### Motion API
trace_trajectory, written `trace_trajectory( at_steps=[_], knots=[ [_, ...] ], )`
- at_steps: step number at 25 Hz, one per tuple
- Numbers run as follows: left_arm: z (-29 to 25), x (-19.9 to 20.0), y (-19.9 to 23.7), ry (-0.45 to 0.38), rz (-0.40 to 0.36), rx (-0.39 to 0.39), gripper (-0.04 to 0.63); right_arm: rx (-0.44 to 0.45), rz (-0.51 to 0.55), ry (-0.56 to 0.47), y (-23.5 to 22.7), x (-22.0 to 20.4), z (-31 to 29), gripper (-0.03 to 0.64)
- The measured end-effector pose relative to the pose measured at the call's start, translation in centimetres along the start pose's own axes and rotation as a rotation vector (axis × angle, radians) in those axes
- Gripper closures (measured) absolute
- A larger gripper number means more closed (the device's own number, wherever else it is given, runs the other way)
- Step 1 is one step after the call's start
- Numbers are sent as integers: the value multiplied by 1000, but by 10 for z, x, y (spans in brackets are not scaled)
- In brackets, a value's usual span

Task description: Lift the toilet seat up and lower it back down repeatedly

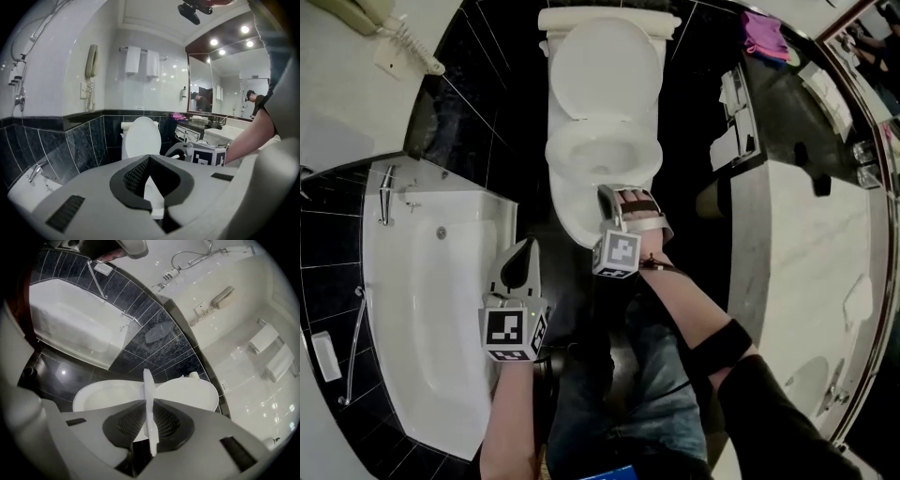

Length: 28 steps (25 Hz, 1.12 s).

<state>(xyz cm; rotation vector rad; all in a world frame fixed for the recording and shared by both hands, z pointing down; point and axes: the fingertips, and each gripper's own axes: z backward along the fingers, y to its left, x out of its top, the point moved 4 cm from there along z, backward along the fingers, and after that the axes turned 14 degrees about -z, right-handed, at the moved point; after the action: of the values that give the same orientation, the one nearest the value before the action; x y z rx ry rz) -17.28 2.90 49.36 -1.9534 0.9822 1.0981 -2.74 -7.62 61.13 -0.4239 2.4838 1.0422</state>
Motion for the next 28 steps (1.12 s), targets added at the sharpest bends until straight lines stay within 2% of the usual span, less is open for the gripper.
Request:
trace_trajectory(
  at_steps=[5,8,16,20,28],
  knots=[
    [0,-53,-12,-11,14,-6,595,15,-7,7,65,-26,-2,554],
    [-1,-70,-19,2,53,-13,595,38,-13,17,112,-47,-13,555],
    [-20,-127,-21,-36,-21,-31,595,57,-29,28,200,-98,-50,557],
    [-30,-155,-25,-30,-38,-44,595,67,-63,39,229,-115,-73,571],
    [-42,-194,-34,0,-43,-70,595,122,-19,93,277,-152,-113,570]
  ],
)
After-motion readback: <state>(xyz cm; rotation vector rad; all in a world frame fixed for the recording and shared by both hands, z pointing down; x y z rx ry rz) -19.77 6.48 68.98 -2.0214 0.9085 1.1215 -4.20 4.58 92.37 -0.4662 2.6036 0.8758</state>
